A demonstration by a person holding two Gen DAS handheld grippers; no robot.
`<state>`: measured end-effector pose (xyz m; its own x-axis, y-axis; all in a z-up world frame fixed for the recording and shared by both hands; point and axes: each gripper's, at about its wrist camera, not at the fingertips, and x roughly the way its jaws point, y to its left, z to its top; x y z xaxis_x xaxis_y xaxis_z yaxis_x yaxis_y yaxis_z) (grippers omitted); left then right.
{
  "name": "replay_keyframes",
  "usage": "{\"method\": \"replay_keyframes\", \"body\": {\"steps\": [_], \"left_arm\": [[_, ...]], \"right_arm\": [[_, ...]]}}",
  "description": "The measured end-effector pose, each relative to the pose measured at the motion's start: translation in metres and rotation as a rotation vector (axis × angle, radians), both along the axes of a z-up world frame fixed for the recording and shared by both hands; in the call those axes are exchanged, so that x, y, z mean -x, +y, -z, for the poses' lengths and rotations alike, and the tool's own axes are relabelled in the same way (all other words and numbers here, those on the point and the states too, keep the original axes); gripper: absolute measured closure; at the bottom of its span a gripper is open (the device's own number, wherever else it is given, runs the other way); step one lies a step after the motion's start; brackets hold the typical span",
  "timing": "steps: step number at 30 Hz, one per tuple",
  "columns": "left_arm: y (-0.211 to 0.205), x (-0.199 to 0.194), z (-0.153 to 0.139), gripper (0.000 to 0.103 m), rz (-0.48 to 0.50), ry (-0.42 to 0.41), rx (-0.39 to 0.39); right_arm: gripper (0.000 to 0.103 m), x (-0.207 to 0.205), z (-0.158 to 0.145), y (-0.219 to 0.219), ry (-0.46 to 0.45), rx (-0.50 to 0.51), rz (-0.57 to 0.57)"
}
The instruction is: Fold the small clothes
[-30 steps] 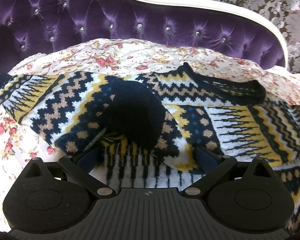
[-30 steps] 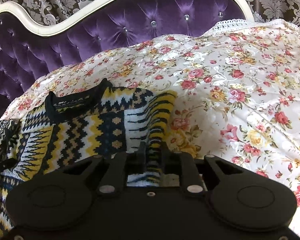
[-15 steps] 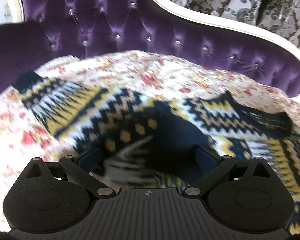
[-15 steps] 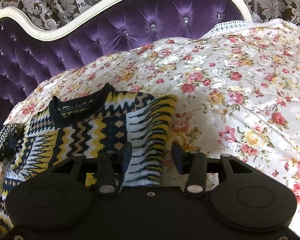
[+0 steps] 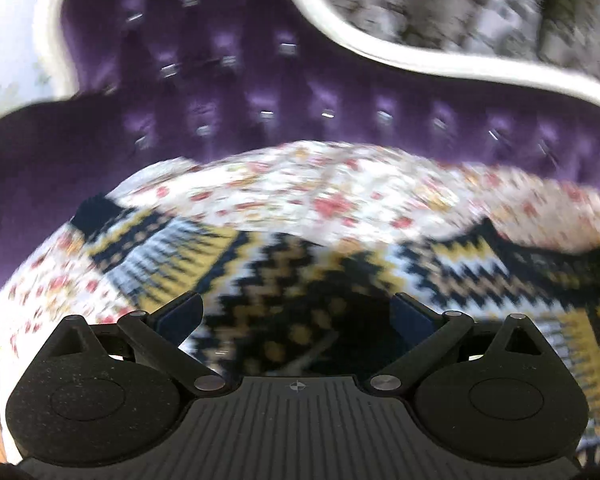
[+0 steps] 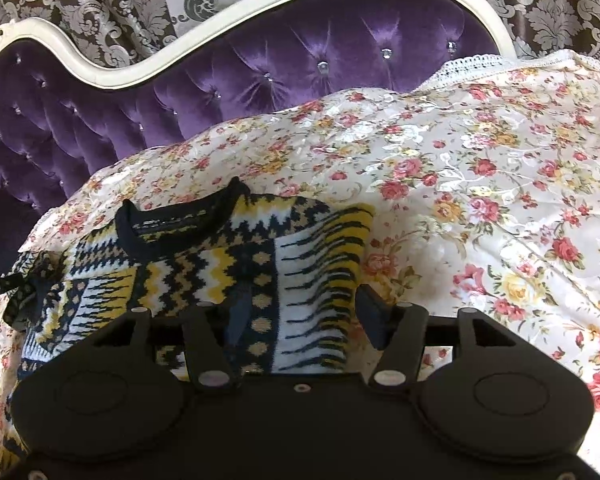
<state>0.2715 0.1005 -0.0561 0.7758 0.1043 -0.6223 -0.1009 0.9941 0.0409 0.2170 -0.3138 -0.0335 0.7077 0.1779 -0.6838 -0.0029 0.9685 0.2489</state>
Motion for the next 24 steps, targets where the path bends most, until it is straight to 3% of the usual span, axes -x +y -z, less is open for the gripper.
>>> {"method": "replay_keyframes", "body": {"steps": [3, 7, 11, 16, 19, 24], "left_arm": [[-0.018, -0.009, 0.01, 0.002, 0.022, 0.034, -0.063], [-0.017, -0.018, 0.028, 0.001, -0.045, 0.118, -0.123], [0.0, -0.009, 0.033, 0.0, -0.086, 0.108, -0.086], [0.011, -0.003, 0.032, 0.0, -0.09, 0.116, -0.046], [0.022, 0.0, 0.028, 0.001, -0.077, 0.127, 0.015], [0.039, 0.011, 0.015, 0.001, -0.024, 0.089, 0.068]], "right_arm": [[0.032, 0.001, 0.002, 0.003, 0.007, 0.001, -0.012], [0.032, 0.004, 0.001, 0.003, 0.004, -0.001, -0.015], [0.031, 0.005, -0.004, 0.001, -0.016, -0.013, -0.012], [0.022, 0.007, -0.006, 0.002, -0.043, -0.044, -0.018], [0.01, 0.008, -0.006, 0.003, -0.065, -0.084, -0.03], [0.0, 0.011, -0.009, 0.012, -0.119, -0.157, -0.081]]}}
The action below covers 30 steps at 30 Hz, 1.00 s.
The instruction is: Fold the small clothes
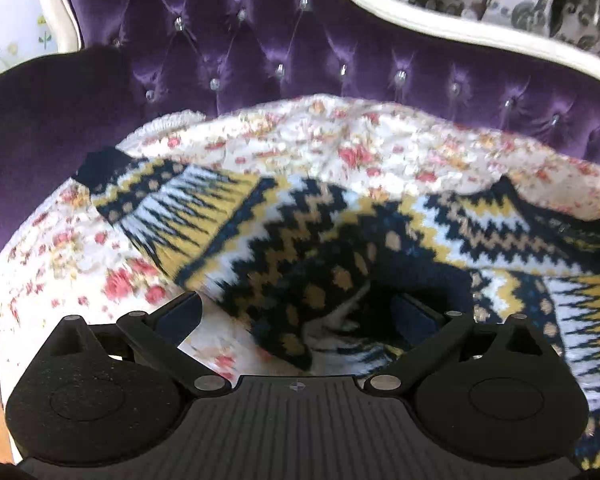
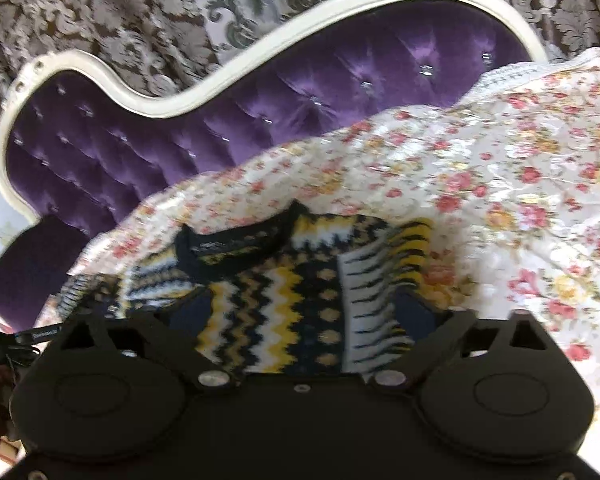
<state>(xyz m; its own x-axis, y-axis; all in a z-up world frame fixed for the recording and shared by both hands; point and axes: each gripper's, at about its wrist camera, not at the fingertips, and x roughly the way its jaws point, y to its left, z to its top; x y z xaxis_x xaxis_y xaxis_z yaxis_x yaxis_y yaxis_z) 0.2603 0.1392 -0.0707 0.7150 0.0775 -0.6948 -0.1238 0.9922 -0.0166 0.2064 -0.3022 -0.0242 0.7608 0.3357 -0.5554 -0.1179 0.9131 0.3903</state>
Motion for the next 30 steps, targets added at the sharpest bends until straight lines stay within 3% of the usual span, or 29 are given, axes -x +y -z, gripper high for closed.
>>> {"method": "replay_keyframes", "body": {"steps": [5, 14, 18, 26, 30], "left_arm": [[0.033, 0.0, -0.013, 0.001, 0.003, -0.041, 0.059], [0.102, -0.02, -0.012, 0.001, -0.132, -0.053, 0.12], [0.129, -0.032, -0.005, 0.001, -0.176, -0.048, 0.164], [0.162, -0.061, 0.023, 0.001, -0.221, -0.032, 0.269], [0.164, -0.075, 0.024, 0.001, -0.19, -0.058, 0.24]], "right_arm": [[0.0, 0.004, -0.003, 0.015, -0.059, -0.068, -0.055], [0.0, 0.004, 0.01, 0.043, -0.008, -0.169, -0.076], [0.0, 0.008, 0.013, 0.052, -0.028, -0.207, -0.092], [0.0, 0.012, 0.017, 0.07, -0.055, -0.168, -0.151], [0.0, 0.01, 0.025, 0.071, -0.015, -0.176, -0.138]]}}
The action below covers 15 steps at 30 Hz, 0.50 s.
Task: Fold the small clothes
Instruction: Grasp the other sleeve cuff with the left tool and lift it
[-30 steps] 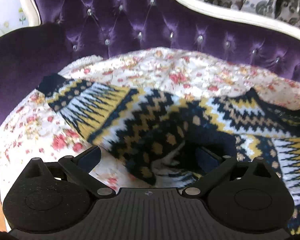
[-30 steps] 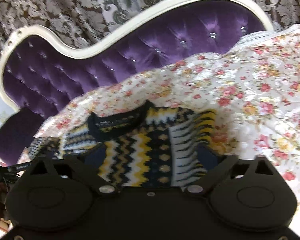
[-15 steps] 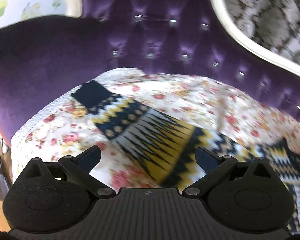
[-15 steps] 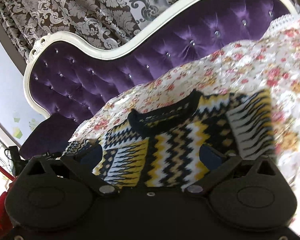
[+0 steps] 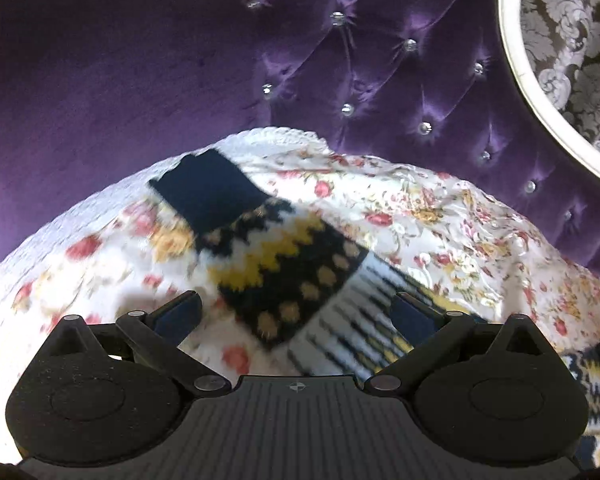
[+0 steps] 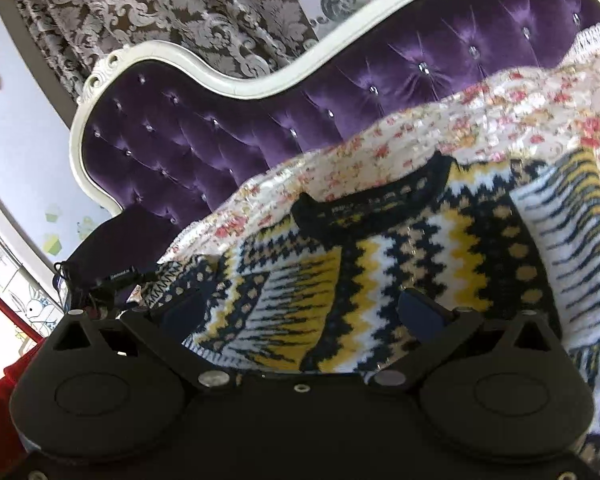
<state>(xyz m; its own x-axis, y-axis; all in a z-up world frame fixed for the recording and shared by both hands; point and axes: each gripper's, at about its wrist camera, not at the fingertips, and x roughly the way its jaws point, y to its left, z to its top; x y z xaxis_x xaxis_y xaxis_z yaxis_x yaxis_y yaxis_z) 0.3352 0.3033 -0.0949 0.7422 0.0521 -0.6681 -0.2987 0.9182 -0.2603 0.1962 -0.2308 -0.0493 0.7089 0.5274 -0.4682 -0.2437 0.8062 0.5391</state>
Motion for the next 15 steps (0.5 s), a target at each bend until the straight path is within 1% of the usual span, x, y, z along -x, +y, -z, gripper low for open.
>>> {"method": "replay_keyframes", "body": {"steps": [4, 5, 6, 7, 8, 9, 11, 15], "left_arm": [[0.005, -0.014, 0.0, 0.002, -0.012, -0.015, 0.025], [0.006, -0.015, 0.0, 0.009, -0.016, -0.023, 0.033], [0.007, -0.016, 0.0, 0.027, -0.024, -0.033, 0.039], [0.008, -0.017, -0.001, 0.038, -0.036, -0.034, 0.039], [0.009, -0.018, -0.002, 0.067, -0.047, -0.029, 0.037], [0.01, -0.019, -0.002, 0.098, -0.055, -0.023, 0.041], [0.012, -0.017, -0.002, 0.097, -0.05, -0.038, 0.089], [0.009, -0.004, -0.018, 0.097, -0.089, -0.11, 0.082]], "right_arm": [[0.0, 0.0, 0.003, 0.0, 0.008, -0.01, 0.007], [0.0, 0.001, 0.003, 0.0, 0.007, -0.01, 0.006], [0.0, 0.001, 0.003, 0.001, 0.006, -0.009, 0.006], [0.0, 0.001, 0.003, 0.001, 0.004, -0.008, 0.005], [0.0, 0.001, 0.003, 0.002, 0.005, -0.005, 0.005], [0.0, 0.001, 0.003, 0.002, 0.007, -0.003, 0.005], [0.0, 0.0, 0.003, 0.002, 0.013, -0.004, 0.002], [0.0, 0.0, 0.002, 0.001, 0.015, -0.005, 0.0]]}}
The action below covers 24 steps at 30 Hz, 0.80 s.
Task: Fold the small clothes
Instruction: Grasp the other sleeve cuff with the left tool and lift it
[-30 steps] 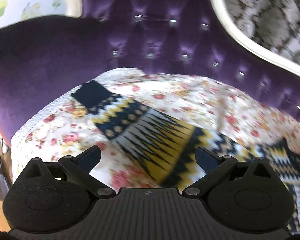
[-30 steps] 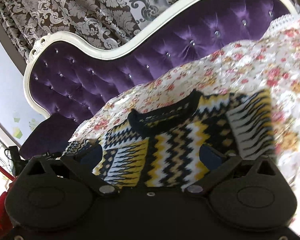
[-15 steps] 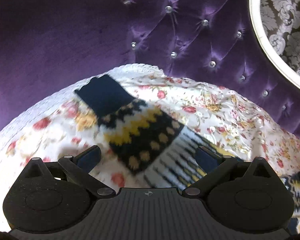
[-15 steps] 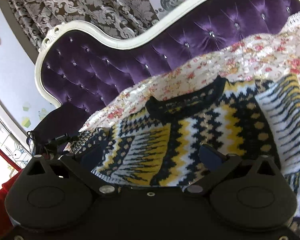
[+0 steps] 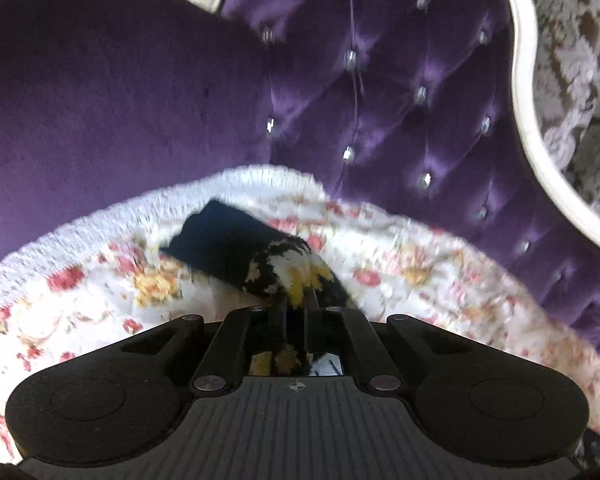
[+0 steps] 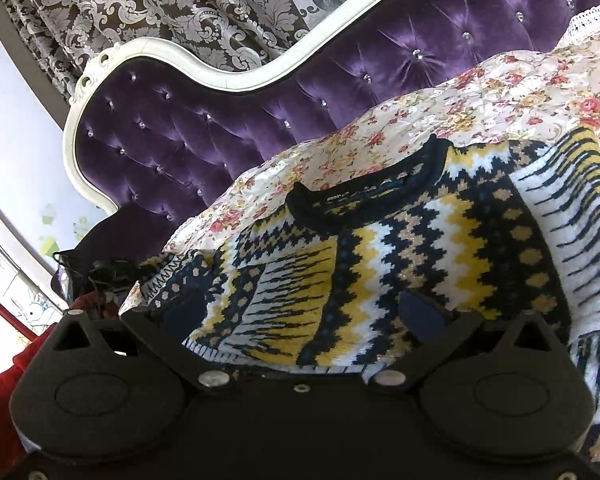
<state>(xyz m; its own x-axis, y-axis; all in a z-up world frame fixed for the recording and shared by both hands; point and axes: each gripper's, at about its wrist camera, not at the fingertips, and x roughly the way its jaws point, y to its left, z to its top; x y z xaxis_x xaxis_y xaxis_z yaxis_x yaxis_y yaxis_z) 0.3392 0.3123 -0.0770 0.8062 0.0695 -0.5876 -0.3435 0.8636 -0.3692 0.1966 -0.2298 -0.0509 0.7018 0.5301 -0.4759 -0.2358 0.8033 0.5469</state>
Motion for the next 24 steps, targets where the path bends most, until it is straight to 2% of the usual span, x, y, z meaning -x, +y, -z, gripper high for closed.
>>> {"method": "replay_keyframes", "body": {"steps": [9, 14, 18, 24], "left_arm": [[0.006, 0.035, -0.075, 0.097, -0.09, -0.141, -0.059], [0.002, 0.054, -0.113, 0.097, -0.098, -0.197, -0.094], [-0.012, 0.067, -0.136, 0.097, -0.07, -0.228, -0.103], [-0.048, 0.085, -0.167, 0.097, 0.023, -0.291, -0.109]], "right_arm": [[0.0, 0.002, -0.008, 0.0, -0.016, -0.02, 0.0], [0.0, 0.002, -0.011, -0.001, -0.014, -0.032, -0.002], [0.0, 0.004, -0.014, 0.0, -0.024, -0.022, -0.007], [0.0, 0.006, -0.022, -0.001, -0.049, 0.032, 0.004]]}}
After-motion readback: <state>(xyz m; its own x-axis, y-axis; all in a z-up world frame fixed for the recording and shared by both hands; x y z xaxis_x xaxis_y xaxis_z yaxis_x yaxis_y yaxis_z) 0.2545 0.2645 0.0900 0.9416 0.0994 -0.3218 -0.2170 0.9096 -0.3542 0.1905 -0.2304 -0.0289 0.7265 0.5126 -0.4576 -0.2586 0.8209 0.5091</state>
